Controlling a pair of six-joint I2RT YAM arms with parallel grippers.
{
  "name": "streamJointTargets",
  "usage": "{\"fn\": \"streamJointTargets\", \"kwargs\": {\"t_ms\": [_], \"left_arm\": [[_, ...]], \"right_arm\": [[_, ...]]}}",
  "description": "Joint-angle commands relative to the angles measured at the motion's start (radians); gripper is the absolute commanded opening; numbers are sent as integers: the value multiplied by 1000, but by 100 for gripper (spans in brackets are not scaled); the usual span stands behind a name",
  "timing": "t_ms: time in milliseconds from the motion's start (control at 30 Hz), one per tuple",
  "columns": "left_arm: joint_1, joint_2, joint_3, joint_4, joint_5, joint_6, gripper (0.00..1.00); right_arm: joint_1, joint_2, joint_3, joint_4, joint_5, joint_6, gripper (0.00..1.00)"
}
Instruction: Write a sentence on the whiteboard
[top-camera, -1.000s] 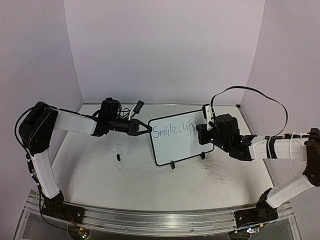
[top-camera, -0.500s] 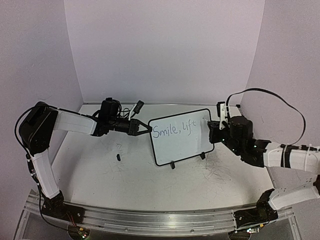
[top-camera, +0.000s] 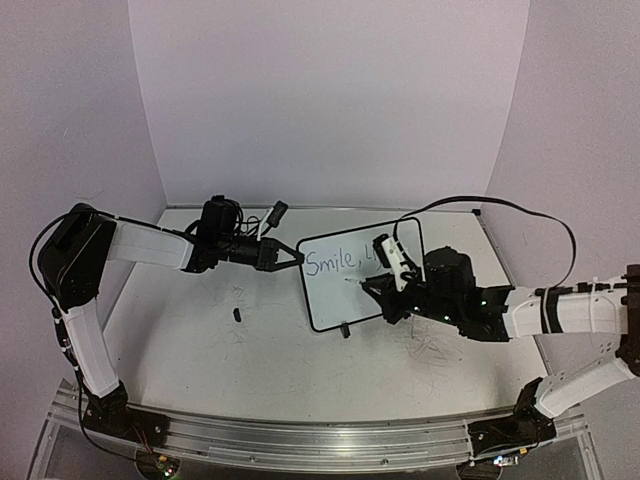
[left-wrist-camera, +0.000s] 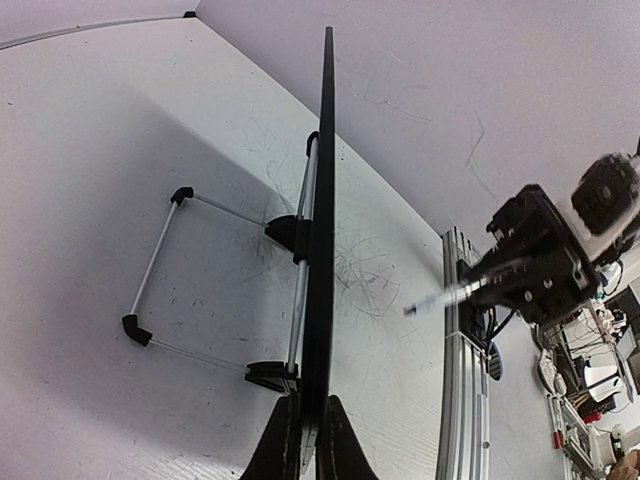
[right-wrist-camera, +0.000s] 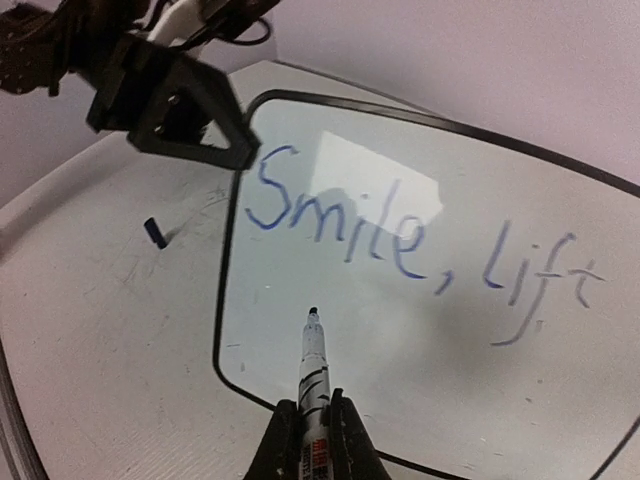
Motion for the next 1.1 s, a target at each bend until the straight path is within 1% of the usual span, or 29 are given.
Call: {"fn": "streamJointTargets", "kwargs": {"t_ms": [0, 133, 233, 367, 433, 733, 1067], "left_arm": [[0, -43, 12, -2, 12, 5, 0], [0, -45, 11, -2, 13, 7, 0], [0, -47, 12, -3, 14, 7, 0], [0, -42, 16, -3, 20, 4, 0], [0, -43, 16, -3, 19, 5, 0], [0, -45, 15, -3, 19, 5, 0], [0, -45, 15, -3, 21, 5, 0]], "right_arm": [[85, 104, 117, 16, 43, -62, 0], [110, 186, 164, 2, 64, -62, 0], [118, 208, 170, 6, 88, -62, 0], [121, 235, 183, 18, 70, -55, 0], [123, 253, 193, 20, 92, -54, 0], [123, 283, 209, 44, 147, -38, 0], [123, 291, 205, 51, 128, -36, 0]]}}
